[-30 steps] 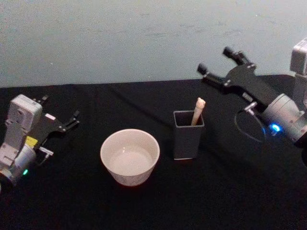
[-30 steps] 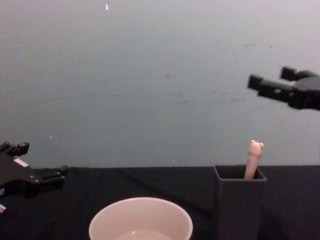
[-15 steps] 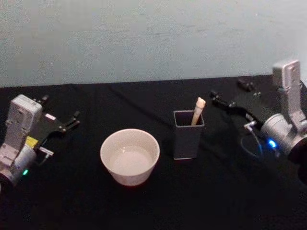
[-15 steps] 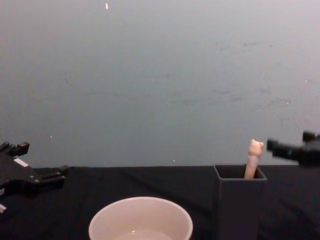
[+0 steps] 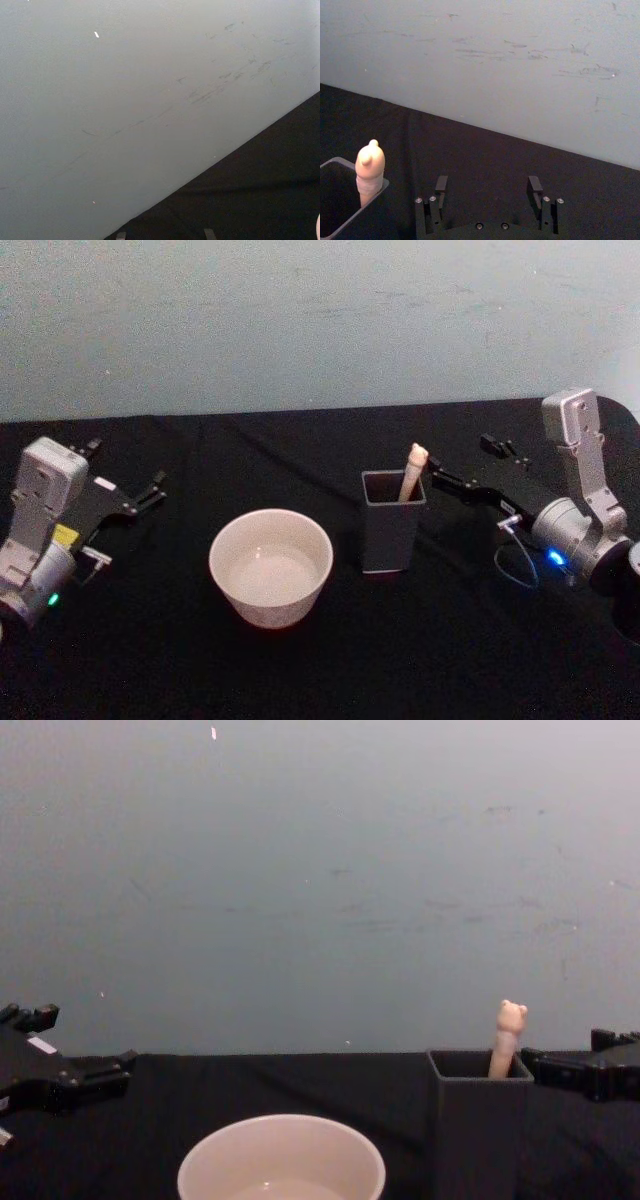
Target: Pick up the stirring spoon with one hand, stir inside the cup, then place it back in its original position.
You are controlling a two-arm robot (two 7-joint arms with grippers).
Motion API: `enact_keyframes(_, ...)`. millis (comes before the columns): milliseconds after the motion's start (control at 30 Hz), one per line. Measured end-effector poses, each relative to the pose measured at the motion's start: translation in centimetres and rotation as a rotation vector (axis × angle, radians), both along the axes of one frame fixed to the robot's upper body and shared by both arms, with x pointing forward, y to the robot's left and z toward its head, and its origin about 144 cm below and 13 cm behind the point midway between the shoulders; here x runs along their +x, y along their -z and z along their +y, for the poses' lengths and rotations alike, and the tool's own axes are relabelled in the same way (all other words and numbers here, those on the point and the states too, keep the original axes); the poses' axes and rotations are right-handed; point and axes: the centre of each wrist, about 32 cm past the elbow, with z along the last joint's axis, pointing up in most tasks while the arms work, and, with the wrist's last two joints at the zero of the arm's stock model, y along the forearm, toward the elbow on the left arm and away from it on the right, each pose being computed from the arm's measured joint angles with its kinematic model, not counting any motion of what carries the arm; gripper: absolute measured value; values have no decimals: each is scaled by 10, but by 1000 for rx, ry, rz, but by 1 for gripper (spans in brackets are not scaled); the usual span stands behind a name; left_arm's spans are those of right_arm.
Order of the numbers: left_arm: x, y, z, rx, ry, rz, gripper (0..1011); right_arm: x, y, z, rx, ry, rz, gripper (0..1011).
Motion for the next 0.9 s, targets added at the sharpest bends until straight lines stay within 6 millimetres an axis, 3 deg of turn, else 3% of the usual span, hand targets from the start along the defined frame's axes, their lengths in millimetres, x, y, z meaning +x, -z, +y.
enact_keyframes(900, 0, 0, 0, 0, 0, 0, 1001, 0, -2, 0, 5, -1, -9, 1002)
